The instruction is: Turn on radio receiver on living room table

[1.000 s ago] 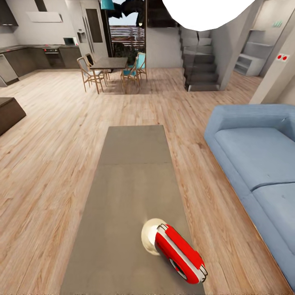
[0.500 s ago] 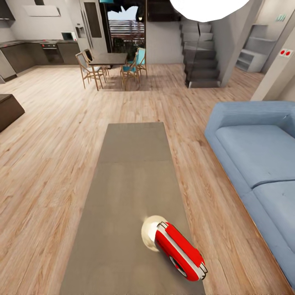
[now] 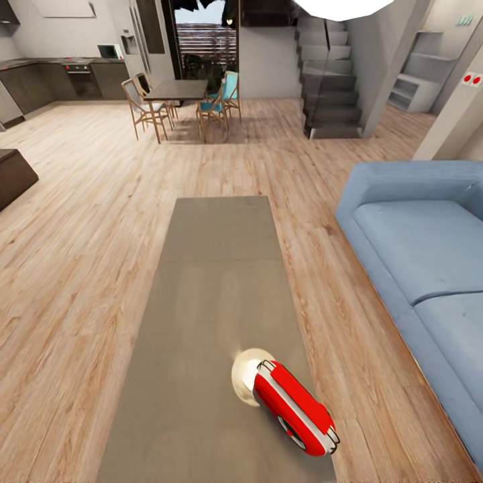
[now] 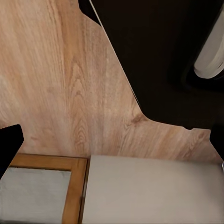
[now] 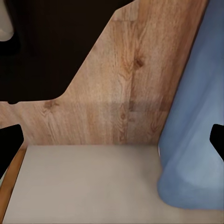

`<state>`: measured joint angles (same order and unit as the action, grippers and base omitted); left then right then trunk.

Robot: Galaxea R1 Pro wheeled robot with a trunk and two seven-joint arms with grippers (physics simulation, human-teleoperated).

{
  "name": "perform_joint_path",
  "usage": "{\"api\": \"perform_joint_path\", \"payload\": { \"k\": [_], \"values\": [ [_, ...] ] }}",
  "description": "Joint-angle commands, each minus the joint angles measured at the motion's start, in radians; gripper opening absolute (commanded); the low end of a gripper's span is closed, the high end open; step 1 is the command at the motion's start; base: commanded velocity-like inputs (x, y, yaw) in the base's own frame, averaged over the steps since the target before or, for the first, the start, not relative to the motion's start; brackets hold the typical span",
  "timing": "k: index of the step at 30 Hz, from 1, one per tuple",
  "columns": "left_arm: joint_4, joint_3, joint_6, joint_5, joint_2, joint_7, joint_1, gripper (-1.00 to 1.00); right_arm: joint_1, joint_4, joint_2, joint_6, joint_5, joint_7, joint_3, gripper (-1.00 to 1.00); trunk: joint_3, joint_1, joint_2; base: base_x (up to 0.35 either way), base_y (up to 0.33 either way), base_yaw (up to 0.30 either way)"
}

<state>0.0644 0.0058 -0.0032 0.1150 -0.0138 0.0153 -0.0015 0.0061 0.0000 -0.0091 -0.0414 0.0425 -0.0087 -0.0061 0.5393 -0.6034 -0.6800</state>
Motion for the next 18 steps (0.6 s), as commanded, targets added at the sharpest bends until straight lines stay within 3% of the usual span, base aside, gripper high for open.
{"api": "perform_joint_path", "payload": {
  "k": [1, 18],
  "values": [
    [0.000, 0.000, 0.000, 0.000, 0.000, 0.000, 0.000, 1.00, 0.000, 0.000, 0.000, 0.000, 0.000, 0.000, 0.000, 1.00, 0.001, 0.000, 0.000, 0.000, 0.000, 0.000],
    [0.000, 0.000, 0.000, 0.000, 0.000, 0.000, 0.000, 1.00, 0.000, 0.000, -0.001, 0.001, -0.001, 0.001, -0.001, 1.00, 0.021, 0.000, 0.000, 0.000, 0.000, 0.000]
  ]
}}
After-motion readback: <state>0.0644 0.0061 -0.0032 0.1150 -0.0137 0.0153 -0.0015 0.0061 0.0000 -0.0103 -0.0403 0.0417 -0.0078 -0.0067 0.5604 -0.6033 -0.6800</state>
